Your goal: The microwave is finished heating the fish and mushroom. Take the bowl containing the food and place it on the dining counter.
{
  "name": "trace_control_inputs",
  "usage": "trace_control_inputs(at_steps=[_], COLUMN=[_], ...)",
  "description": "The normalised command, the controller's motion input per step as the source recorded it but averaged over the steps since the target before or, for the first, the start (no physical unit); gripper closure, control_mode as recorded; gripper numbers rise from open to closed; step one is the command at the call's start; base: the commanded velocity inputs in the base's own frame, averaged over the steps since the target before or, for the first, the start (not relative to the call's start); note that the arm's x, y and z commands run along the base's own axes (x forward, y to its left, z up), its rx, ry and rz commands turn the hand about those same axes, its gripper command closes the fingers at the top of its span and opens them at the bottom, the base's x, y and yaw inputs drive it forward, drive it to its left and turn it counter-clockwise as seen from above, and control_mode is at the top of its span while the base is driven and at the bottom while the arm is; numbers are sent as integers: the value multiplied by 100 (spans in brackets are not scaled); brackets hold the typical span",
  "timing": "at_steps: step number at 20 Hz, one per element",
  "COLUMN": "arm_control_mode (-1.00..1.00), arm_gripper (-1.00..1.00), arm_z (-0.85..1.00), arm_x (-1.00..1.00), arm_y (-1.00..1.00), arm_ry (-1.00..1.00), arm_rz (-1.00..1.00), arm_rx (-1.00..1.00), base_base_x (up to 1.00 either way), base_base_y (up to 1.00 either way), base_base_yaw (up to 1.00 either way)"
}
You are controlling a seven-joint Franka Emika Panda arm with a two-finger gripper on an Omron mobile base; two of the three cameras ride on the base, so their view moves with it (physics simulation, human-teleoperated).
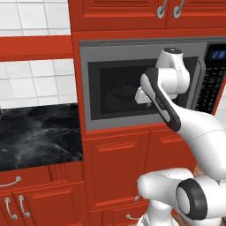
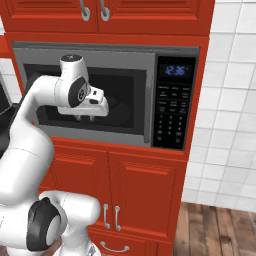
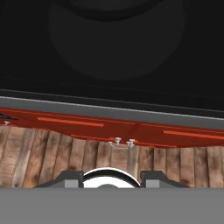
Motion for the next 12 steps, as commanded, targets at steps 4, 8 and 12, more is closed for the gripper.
trace_control_inputs(at_steps=[4, 8, 12], arm_control_mode=[-100, -100, -100], arm_gripper=[-100, -100, -100], arm_z=[0, 0, 0], arm_x=[-24, -62, -81], arm_y=[-3, -4, -21], arm_ry=[-2, 0, -2], arm_rz=[0, 0, 0], arm_rx=[0, 0, 0], base_base_x=[0, 0, 0], base_base_y=[0, 0, 0], base_base_yaw=[0, 0, 0])
